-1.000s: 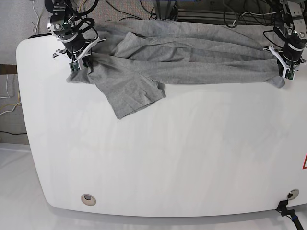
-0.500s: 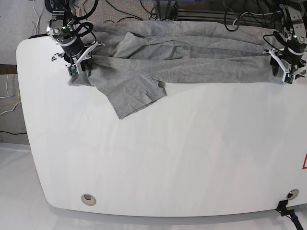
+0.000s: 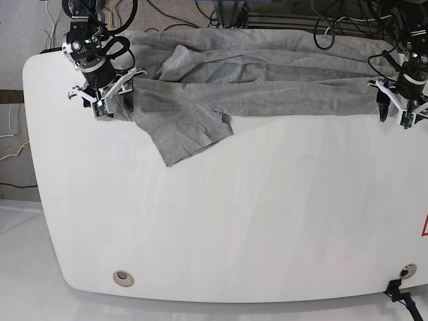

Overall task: Fold the T-shirt properly
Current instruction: 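Lay the folded hem down and open both grippers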

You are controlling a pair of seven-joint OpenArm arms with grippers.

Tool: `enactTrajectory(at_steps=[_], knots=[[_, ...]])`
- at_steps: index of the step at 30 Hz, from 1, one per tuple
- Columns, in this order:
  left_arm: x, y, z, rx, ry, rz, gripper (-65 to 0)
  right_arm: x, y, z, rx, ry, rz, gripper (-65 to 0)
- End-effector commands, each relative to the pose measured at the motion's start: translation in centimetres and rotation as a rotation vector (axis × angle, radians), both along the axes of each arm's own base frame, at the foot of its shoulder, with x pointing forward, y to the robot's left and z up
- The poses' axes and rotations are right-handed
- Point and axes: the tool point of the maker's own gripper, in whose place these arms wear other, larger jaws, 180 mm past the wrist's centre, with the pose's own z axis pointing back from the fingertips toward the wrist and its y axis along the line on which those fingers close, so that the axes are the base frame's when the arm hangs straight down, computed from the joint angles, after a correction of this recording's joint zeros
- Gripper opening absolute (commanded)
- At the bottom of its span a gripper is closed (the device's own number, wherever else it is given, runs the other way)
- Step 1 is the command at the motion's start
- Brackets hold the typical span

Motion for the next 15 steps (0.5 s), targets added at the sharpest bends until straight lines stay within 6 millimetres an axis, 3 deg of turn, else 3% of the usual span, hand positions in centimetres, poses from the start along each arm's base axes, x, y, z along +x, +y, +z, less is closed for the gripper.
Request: enactTrajectory(at_steps=[1,5,9,10,12,15], knots=[[1.4,-0.9,2.9,0.021,-0.087,-0.042,-29.5,0.9,1.0,2.4,0.021,-0.083,0.012,-36.2],[0.5,-3.7,2.0,-0.014,-0.055,-0.072,-29.5,-0.2,2.6,1.8,0.042,-0.055,0.046,-36.3],[-1.5,-6.6,-0.7,-0.082,0.019,-0.095,-30.9,-2.4,4.6,0.3,0.089,0.006,0.059,-36.6],[-2.0,-6.9,-1.1,-0.095,0.028,-0.088,-33.6,-3.0,4.8,-0.1,0.097,0.020,0.057,-36.7],[-2.5,-7.2,-1.5,-0.109,0.038,-0.079,-45.4,-3.5,5.1,-0.4,0.109,0.033,0.049,-39.2],[-2.8,-7.8,-1.9,-0.140,0.033,-0.056,-62.1,-3.6,5.5,-0.5,0.126,0.035,0.038,-55.6]])
